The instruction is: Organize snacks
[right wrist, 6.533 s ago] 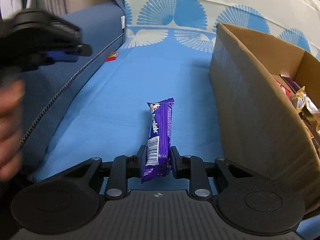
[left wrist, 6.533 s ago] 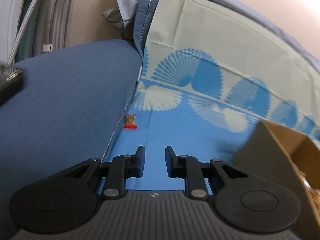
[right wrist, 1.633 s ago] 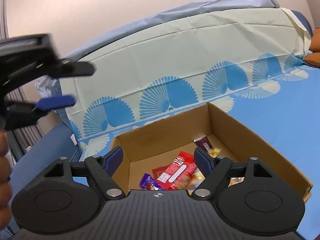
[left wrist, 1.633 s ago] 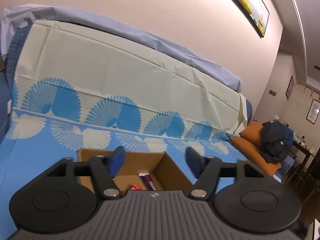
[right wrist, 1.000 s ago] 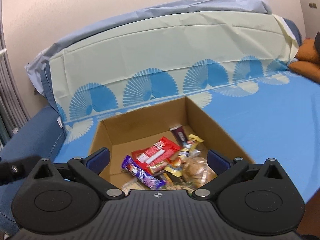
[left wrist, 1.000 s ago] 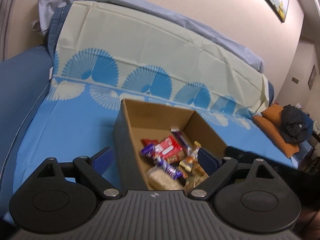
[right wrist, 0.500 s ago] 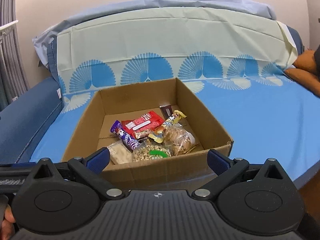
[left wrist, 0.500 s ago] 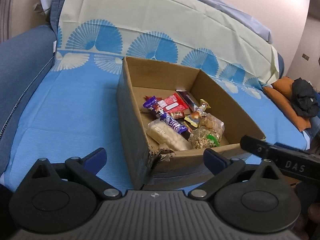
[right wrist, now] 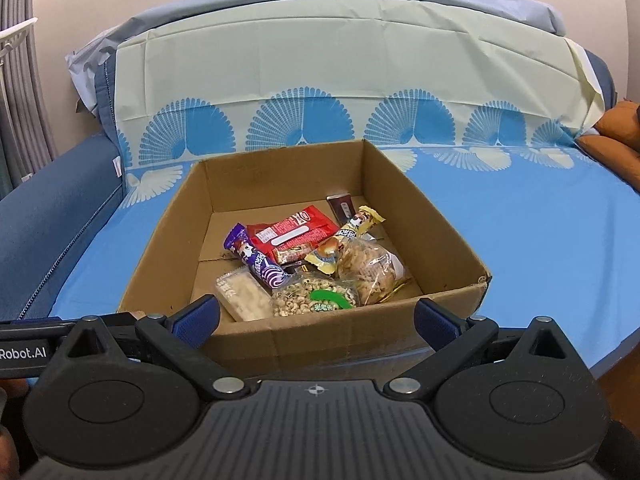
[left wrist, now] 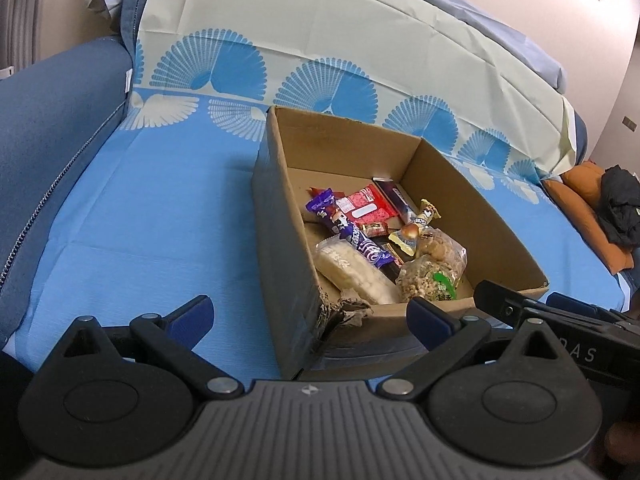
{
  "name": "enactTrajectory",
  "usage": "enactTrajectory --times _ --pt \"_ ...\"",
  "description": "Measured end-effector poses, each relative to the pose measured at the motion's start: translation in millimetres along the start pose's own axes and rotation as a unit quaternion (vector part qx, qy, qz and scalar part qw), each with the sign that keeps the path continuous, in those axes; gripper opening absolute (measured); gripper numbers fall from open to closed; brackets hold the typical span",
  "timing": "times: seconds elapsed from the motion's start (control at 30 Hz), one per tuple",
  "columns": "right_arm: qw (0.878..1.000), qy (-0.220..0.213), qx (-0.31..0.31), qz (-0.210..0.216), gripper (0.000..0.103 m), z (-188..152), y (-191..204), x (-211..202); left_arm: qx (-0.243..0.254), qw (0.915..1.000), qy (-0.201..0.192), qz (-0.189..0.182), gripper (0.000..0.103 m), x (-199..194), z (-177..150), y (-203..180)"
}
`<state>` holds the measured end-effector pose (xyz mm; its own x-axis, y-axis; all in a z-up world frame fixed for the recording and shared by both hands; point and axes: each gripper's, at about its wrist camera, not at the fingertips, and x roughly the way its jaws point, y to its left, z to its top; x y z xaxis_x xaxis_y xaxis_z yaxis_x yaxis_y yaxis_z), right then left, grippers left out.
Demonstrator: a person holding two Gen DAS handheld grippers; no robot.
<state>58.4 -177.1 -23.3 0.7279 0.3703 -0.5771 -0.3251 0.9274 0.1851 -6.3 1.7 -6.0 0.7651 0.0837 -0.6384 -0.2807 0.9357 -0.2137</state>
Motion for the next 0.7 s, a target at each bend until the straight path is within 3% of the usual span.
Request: enactTrajectory --times 0.7 --pt "1.000 0.001 -0.003 -0.003 0.102 -0.5 0.2 0.7 0.003 1.0000 -0.003 0.004 0.103 -3.4 0.0 -3.1"
